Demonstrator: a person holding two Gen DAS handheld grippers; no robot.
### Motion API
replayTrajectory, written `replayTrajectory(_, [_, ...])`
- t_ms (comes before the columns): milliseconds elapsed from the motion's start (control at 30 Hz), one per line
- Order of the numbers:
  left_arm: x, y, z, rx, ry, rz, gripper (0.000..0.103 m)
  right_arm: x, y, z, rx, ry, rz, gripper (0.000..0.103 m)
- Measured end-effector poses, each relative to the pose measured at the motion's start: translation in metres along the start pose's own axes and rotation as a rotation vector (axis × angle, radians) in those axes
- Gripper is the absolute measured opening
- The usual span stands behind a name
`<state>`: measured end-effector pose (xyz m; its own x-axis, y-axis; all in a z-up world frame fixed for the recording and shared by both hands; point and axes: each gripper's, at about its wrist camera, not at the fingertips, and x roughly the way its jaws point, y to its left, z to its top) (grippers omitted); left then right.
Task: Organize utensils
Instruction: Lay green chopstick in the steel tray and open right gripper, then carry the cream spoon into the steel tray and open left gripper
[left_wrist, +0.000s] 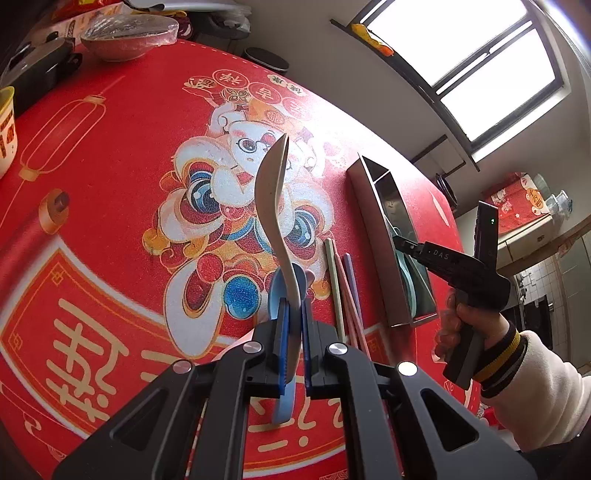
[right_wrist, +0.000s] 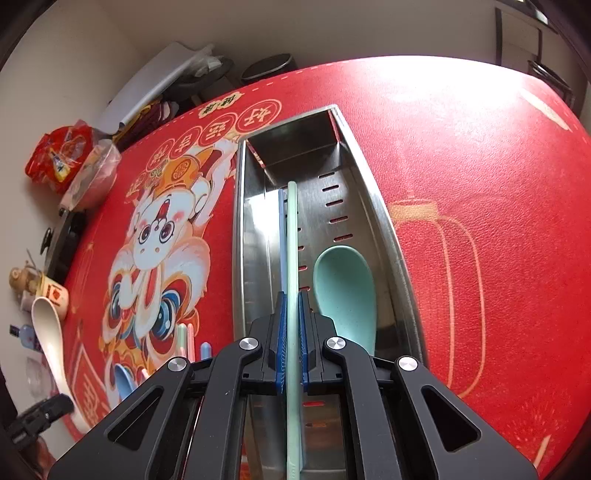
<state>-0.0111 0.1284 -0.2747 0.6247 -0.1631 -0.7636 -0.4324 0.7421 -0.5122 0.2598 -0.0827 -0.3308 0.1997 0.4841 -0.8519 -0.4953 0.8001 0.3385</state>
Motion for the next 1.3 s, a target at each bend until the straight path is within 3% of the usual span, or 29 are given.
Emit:
replayTrajectory(333, [0.000,-0.001,0.000,0.000,0.006,-0.012,0.006,0.010,0.000,-0.005,-0.047,0.051,-0.008,0.008])
replayTrajectory(500, [0.001,-0.007,0.003,0.018,0.007,-0.026,0.006,-0.005,0.002,-0.007,-0.034,0.031,-0.026,0.008])
replayTrajectory(567, [0.002,-0.010,0.005,0.027,0.007,-0.034,0.006,-0.017,0.004,-0.010,-0.047,0.005,-0.036,0.026])
replayTrajectory(600, [0.002,-0.011,0.006,0.032,0.008,-0.037,0.006,-0.025,0.004,-0.013,-0.048,-0.018,-0.034,0.054])
replayTrajectory(633, [0.002,-0.014,0.007,0.037,0.009,-0.039,0.006,-0.034,0.005,-0.016,-0.049,-0.051,-0.029,0.060])
replayTrajectory(800, [0.006,-0.024,0.010,0.067,0.019,-0.056,0.006,-0.060,0.002,-0.030,-0.039,-0.089,0.001,0.070])
replayTrajectory(900, [0.009,-0.033,0.010,0.090,0.027,-0.066,0.006,-0.077,0.000,-0.041,-0.037,-0.133,-0.019,0.088])
replayTrajectory(1300, [0.045,-0.084,0.010,0.176,0.106,-0.120,0.006,-0.109,-0.035,-0.065,0.017,-0.178,-0.098,0.088])
